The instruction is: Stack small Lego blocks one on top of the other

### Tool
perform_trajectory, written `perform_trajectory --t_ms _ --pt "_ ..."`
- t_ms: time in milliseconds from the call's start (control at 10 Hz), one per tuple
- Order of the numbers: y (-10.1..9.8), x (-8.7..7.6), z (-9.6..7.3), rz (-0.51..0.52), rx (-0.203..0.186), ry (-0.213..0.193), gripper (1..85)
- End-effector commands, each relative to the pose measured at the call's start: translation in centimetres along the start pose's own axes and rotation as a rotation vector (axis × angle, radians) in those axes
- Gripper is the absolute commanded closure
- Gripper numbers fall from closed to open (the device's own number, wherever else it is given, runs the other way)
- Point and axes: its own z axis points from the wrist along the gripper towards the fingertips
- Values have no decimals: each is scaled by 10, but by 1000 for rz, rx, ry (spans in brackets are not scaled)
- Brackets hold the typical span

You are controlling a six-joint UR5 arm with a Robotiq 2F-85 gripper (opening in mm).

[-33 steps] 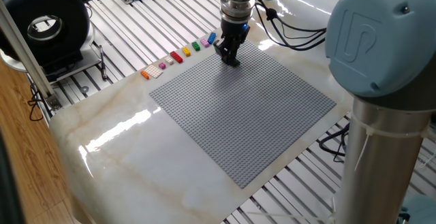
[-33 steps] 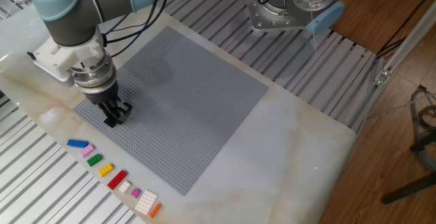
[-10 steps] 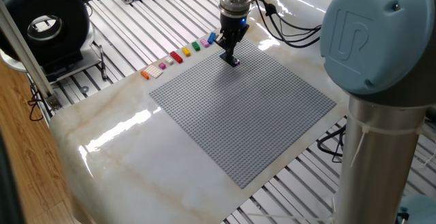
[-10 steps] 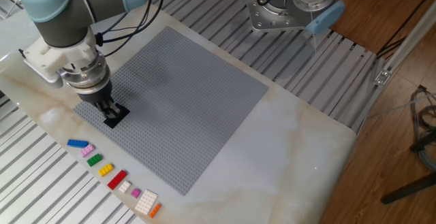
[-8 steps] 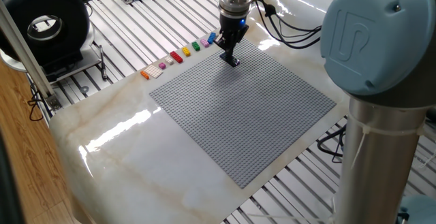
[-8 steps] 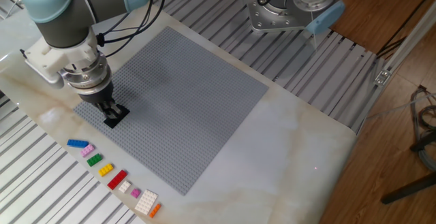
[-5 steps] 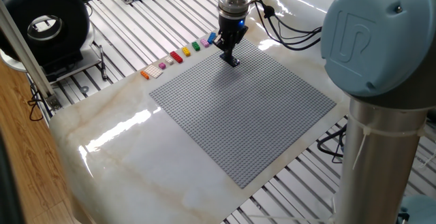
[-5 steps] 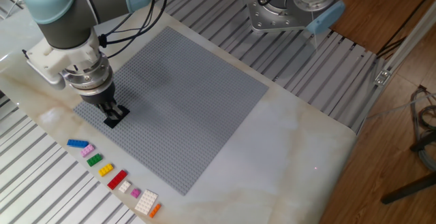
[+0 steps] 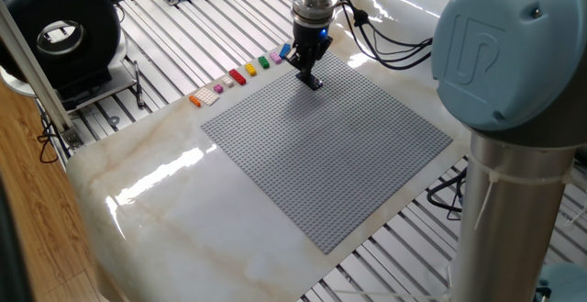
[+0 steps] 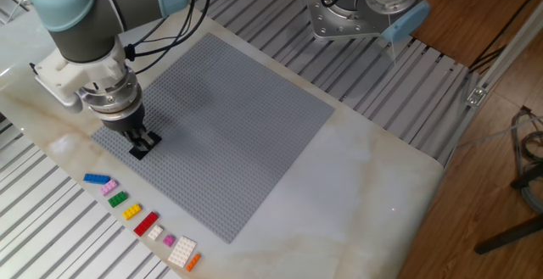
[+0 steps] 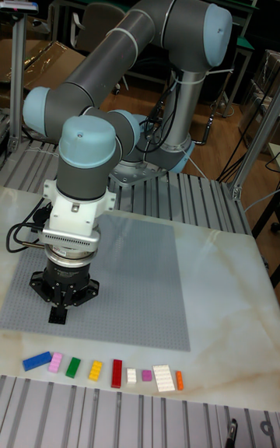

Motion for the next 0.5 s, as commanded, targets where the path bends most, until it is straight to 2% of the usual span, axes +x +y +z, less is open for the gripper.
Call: perform_trajectory --t_ms 0,400 --pt "1 -3 2 7 -12 -12 847" --pt "-1 0 0 -2 -16 -15 847"
